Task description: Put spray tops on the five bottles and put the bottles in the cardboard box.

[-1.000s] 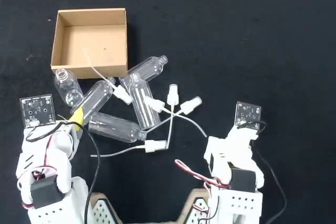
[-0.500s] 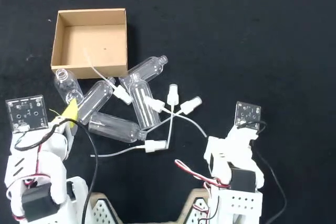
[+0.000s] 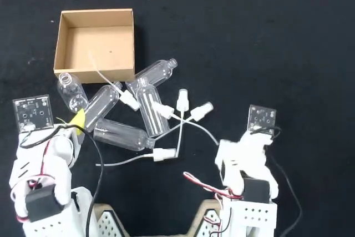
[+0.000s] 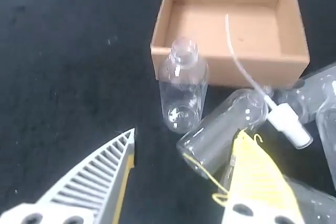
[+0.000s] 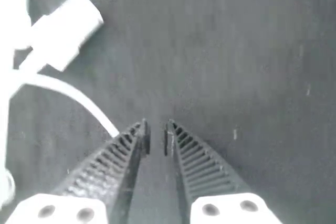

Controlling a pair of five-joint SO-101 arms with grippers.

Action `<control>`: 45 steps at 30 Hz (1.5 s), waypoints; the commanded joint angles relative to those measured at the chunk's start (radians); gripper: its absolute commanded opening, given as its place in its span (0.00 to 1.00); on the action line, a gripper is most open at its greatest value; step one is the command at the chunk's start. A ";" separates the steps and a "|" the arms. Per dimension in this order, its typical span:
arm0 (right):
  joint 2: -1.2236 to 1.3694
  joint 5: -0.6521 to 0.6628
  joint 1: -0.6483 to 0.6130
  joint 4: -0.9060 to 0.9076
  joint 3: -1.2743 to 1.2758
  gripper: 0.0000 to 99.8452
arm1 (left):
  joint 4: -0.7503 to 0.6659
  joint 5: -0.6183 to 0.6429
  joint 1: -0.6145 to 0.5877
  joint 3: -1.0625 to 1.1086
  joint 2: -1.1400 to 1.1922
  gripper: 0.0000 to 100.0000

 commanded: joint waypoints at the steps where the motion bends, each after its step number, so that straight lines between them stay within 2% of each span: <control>1: -0.094 0.092 0.008 -0.250 -0.056 0.06 | -0.095 0.008 0.001 0.016 0.009 0.29; 3: -0.094 0.232 0.018 -0.354 -0.105 0.06 | -0.149 0.008 -0.001 0.002 0.008 0.29; 4: -0.094 0.267 0.005 -0.391 -0.216 0.06 | -0.195 0.025 -0.036 -0.048 0.008 0.29; 5: -0.096 0.265 0.005 -0.391 -0.222 0.06 | -0.198 0.028 -0.038 -0.051 0.008 0.29; 6: -0.088 0.267 0.002 -0.331 -0.381 0.06 | -0.227 0.044 -0.071 -0.108 0.009 0.29; 9: -0.081 0.272 -0.032 -0.250 -0.515 0.06 | -0.233 0.038 -0.077 -0.134 0.017 0.29; 12: -0.016 0.273 -0.133 -0.160 -0.671 0.06 | -0.245 0.038 -0.064 -0.136 0.018 0.29; 18: 0.271 0.267 -0.330 -0.021 -0.862 0.06 | -0.282 0.037 -0.054 -0.101 0.020 0.29; 21: 0.400 0.264 -0.394 -0.023 -0.877 0.08 | -0.298 0.035 -0.053 -0.079 0.023 0.34; 25: 0.536 0.164 -0.453 -0.081 -0.828 0.16 | -0.367 0.035 -0.053 -0.085 0.118 0.34; 29: 0.602 0.117 -0.463 -0.224 -0.676 0.16 | -0.473 0.035 -0.053 -0.101 0.304 0.34; 33: 0.602 0.115 -0.462 -0.370 -0.512 0.16 | -0.485 0.040 -0.053 -0.085 0.394 0.34; 38: 0.602 0.120 -0.460 -0.413 -0.470 0.16 | -0.578 0.040 -0.022 0.087 0.310 0.34; 42: 0.602 0.120 -0.460 -0.411 -0.464 0.16 | -0.669 0.037 0.005 0.271 0.144 0.34; 45: 0.604 0.120 -0.460 -0.411 -0.463 0.16 | -0.672 0.037 0.010 0.364 0.009 0.34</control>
